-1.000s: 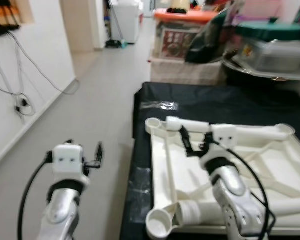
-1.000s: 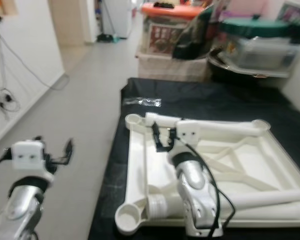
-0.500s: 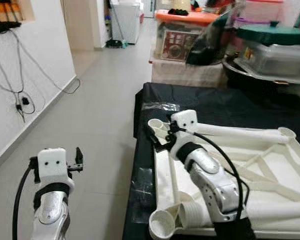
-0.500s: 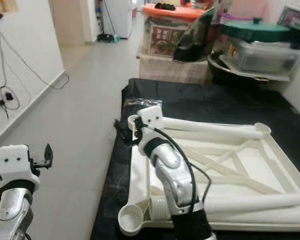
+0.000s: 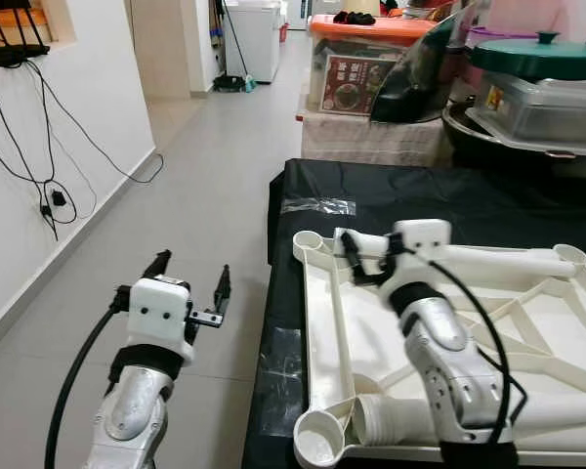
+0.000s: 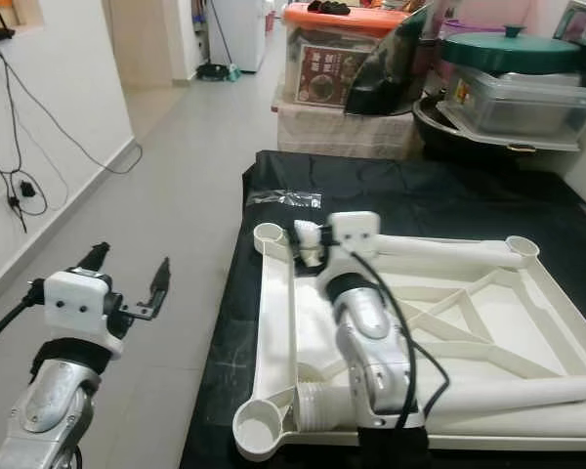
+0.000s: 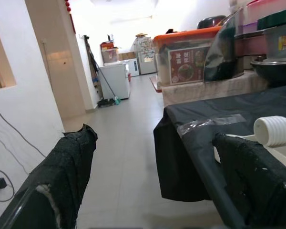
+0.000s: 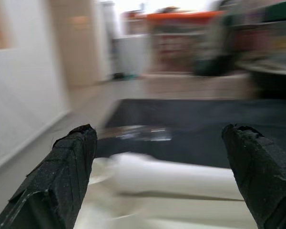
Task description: Building children table
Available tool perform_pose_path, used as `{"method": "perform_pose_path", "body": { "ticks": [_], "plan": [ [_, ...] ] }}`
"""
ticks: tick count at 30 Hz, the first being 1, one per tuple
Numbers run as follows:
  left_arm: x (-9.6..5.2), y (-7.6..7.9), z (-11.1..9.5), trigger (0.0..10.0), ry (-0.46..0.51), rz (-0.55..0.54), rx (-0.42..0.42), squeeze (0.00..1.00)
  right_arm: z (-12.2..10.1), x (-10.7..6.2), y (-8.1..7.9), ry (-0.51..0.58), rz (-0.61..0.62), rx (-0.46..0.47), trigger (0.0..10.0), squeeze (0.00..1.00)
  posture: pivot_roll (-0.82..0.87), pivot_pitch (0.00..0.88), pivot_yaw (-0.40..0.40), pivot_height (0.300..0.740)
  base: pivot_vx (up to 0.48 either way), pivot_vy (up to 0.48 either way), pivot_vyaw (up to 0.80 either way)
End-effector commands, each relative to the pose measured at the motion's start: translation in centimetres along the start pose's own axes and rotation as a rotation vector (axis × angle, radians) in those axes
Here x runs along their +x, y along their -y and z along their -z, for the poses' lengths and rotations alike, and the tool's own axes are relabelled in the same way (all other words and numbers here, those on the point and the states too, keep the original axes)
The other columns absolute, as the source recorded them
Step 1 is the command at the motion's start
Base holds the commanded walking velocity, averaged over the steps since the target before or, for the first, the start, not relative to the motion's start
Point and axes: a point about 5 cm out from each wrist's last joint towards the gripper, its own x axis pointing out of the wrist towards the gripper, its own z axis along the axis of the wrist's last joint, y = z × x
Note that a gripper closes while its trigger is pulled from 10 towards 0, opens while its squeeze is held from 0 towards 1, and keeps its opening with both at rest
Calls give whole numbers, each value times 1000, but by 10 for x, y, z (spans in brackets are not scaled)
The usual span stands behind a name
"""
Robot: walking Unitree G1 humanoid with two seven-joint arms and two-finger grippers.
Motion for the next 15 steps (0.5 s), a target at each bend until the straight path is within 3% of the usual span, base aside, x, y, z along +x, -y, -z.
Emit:
{"method": "perform_pose_path", "body": {
  "ticks": [1,4,9,15],
  "plan": [
    [-2,-1,6,10000,-35,-7,-1,0,0,1,1,3,19,-3,10000,0,52,0,-34,740,0,0,0],
    [-4,-2,9,10000,-45,-19,-4,0,2,-1,2,-7,4,-7,10000,0,54,0,-42,740,0,0,0],
    [-5,-4,10,10000,-46,-22,-6,0,7,-5,-15,-25,-80,6,10000,0,62,0,-50,740,0,0,0],
    [-5,-4,12,10000,-54,-23,-10,0,5,-2,-16,-14,-79,9,10000,0,57,0,-48,740,0,0,0]
  ]
}}
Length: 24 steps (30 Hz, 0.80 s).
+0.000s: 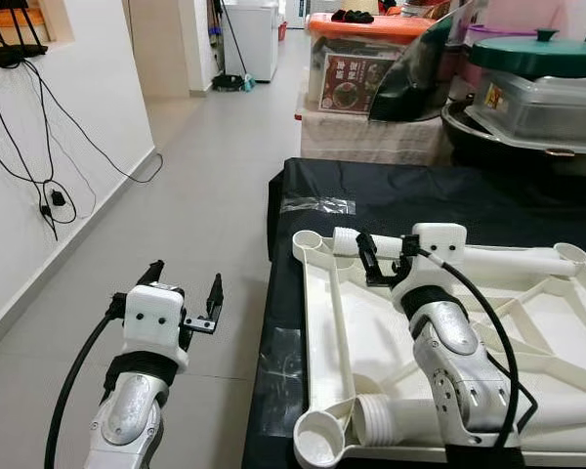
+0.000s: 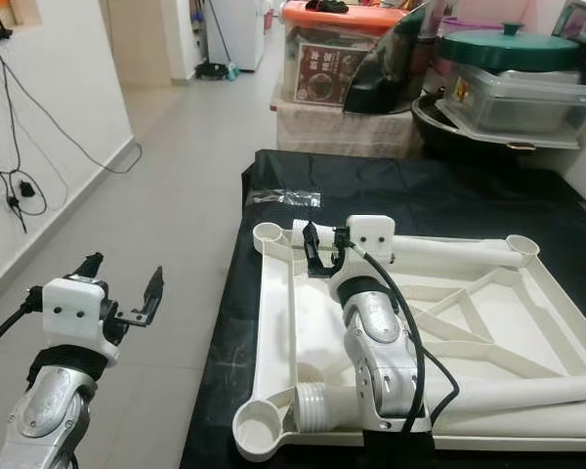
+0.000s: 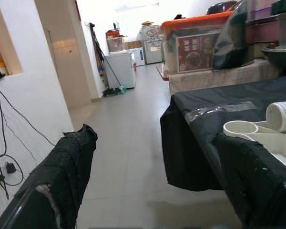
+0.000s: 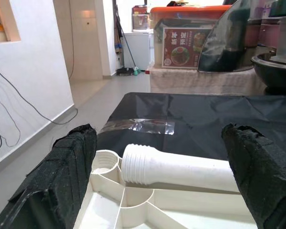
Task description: Building children table
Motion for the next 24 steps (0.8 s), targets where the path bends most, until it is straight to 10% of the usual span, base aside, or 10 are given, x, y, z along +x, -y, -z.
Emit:
{"method": "perform_pose_path", "body": {
  "ticks": [1,24],
  "plan": [
    [-1,1,3,10000,-9,1,-13,0,-2,1,-1,12,-4,7,10000,0,57,0,-48,740,0,0,0],
    [-2,-1,6,10000,-19,-14,-12,0,22,-2,-44,-193,-339,-105,10000,0,75,0,-60,740,0,193,0]
  ]
}}
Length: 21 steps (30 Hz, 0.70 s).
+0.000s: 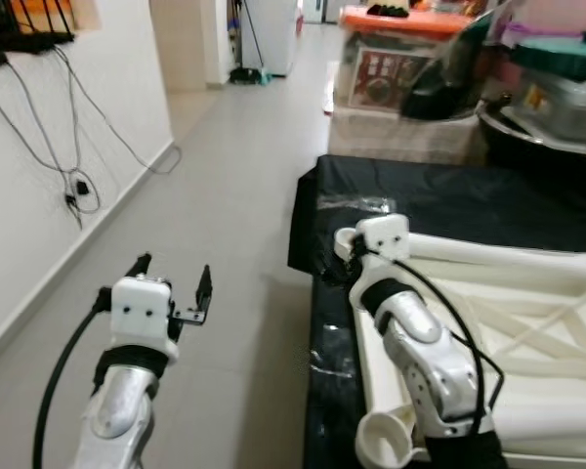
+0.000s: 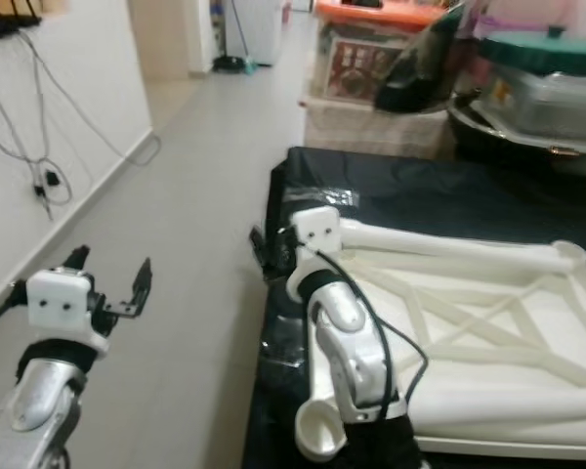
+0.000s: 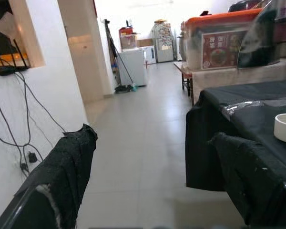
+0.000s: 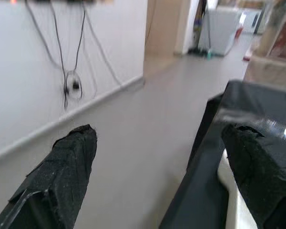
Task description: Building children table
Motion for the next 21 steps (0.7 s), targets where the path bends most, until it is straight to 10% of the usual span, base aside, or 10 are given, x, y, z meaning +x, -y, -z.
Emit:
{"method": "perform_pose_path", "body": {
  "ticks": [1,21],
  "plan": [
    [-1,-2,3,10000,-14,-16,15,0,8,1,-5,-53,-34,7,10000,0,75,0,-60,740,0,0,0],
    [0,-4,11,10000,-63,-57,28,0,57,-4,13,-439,90,135,10000,0,70,0,-74,740,0,0,0]
  ]
}}
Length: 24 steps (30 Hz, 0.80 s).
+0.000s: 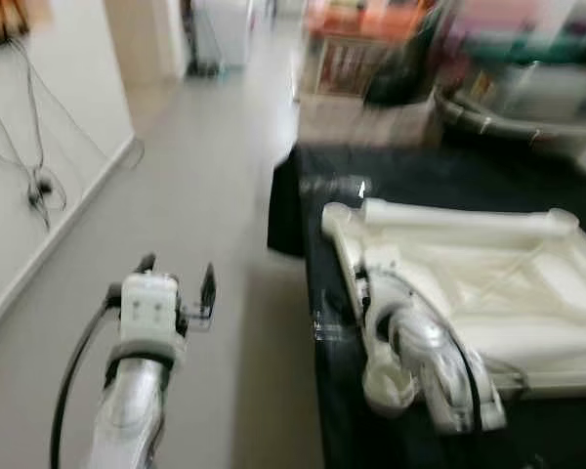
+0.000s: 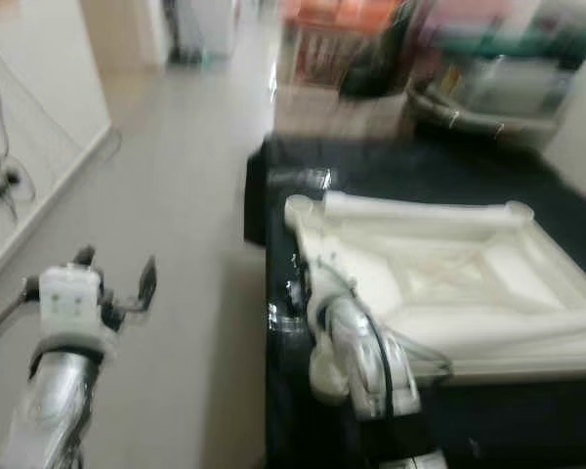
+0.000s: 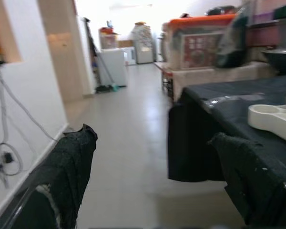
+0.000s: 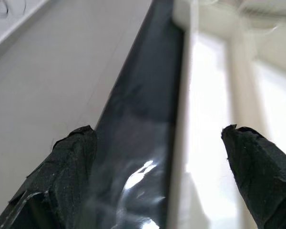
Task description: Building children table
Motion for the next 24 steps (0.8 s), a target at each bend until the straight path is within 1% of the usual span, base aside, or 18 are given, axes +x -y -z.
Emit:
{"method": "perform_pose_path", "body": {
  "ticks": [1,6,9,13,14,15,16,19,23,24],
  "plan": [
    [0,2,3,10000,-16,4,3,0,0,0,2,-20,-5,13,10000,0,70,0,-74,740,0,0,0],
    [1,3,3,10000,-18,4,4,0,1,4,-1,-31,-23,10,10000,0,75,0,-77,740,0,0,0],
    [1,3,4,10000,-21,3,7,0,0,9,-5,-39,-38,5,10000,0,78,0,-80,740,0,0,0],
    [1,3,4,10000,-23,3,9,0,3,14,-4,-60,-31,23,10000,0,83,0,-86,740,0,0,0],
    [1,4,4,10000,-24,2,9,0,4,15,-3,-68,-26,32,10000,0,83,0,-86,740,0,0,0],
    [1,4,4,10000,-24,2,9,0,5,18,0,-73,-5,64,10000,0,85,0,-89,740,0,0,0],
    [1,4,4,10000,-24,2,9,0,5,18,0,-73,-5,64,10000,0,85,0,-89,740,0,0,0],
    [1,4,4,10000,-25,0,9,0,2,23,4,-86,27,134,10000,0,85,0,-93,740,0,0,0],
    [2,5,4,10000,-26,0,8,0,1,26,3,-95,31,171,10000,0,84,0,-94,740,0,0,0],
    [2,6,5,10000,-28,0,7,0,-2,28,-3,-104,10,186,10000,0,82,0,-96,740,0,0,0]
  ]
}}
